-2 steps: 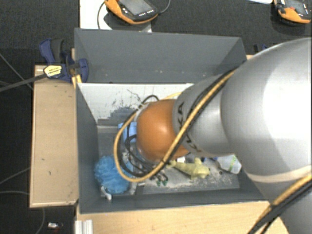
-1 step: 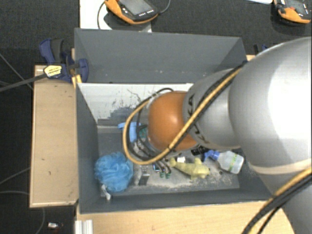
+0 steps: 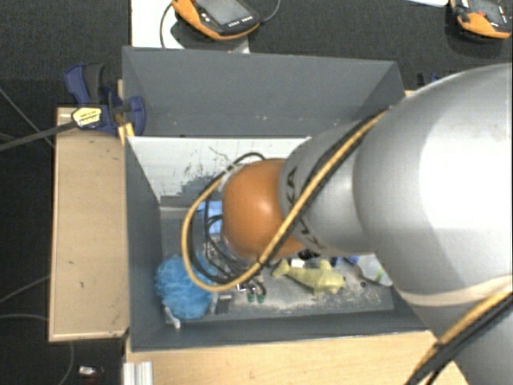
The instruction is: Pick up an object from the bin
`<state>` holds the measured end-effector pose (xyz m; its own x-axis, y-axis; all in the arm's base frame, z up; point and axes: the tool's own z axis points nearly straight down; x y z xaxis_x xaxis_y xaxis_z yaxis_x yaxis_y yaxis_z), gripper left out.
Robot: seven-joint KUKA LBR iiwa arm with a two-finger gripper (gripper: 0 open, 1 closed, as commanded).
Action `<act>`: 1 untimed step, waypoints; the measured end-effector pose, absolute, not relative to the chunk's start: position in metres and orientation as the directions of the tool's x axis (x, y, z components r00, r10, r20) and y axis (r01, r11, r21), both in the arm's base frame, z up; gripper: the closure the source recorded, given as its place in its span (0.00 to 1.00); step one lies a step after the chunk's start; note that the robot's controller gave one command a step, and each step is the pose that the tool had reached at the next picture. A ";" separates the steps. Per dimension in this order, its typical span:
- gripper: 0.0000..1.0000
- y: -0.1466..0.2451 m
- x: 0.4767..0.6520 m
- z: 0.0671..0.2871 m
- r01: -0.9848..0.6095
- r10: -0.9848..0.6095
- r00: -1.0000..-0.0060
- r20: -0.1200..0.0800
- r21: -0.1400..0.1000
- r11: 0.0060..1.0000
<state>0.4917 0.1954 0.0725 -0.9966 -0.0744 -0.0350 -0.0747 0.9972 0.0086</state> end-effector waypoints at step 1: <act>1.00 0.197 0.491 0.254 -0.052 -0.052 -0.998 -0.031 0.007 0.999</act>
Offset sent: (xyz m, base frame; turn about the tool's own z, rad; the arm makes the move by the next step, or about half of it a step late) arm 0.0000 0.0000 0.0000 0.0000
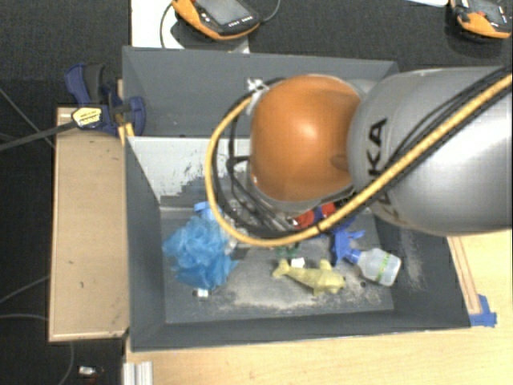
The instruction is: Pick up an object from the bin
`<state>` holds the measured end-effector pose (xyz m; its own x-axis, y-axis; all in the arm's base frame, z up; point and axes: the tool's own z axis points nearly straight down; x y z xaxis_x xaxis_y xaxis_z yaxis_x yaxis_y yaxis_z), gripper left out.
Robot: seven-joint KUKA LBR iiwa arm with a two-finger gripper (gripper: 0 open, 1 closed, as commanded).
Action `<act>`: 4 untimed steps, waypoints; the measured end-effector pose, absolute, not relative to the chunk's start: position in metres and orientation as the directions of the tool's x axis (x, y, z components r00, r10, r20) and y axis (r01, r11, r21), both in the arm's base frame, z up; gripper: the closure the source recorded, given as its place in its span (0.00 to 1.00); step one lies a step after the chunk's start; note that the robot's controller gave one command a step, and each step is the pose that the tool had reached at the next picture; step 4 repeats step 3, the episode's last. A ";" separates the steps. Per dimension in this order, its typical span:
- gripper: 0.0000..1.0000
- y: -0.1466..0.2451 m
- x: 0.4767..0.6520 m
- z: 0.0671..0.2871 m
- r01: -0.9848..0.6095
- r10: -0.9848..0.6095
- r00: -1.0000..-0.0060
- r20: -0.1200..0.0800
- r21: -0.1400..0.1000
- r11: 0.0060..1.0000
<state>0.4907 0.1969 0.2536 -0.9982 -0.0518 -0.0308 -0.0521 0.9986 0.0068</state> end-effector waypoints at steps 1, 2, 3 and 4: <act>1.00 0.198 0.493 0.301 -0.001 -0.001 -0.999 -0.041 0.012 1.000; 1.00 0.203 0.490 0.273 -0.107 -0.107 -0.993 -0.043 0.007 0.994; 1.00 0.200 0.497 0.229 -0.468 -0.468 -0.883 -0.039 -0.009 0.884; 1.00 0.200 0.497 0.229 -0.468 -0.468 -0.883 -0.039 -0.009 0.884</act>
Offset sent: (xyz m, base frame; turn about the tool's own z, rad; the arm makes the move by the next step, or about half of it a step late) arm -0.0105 0.0237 -0.0753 -0.3977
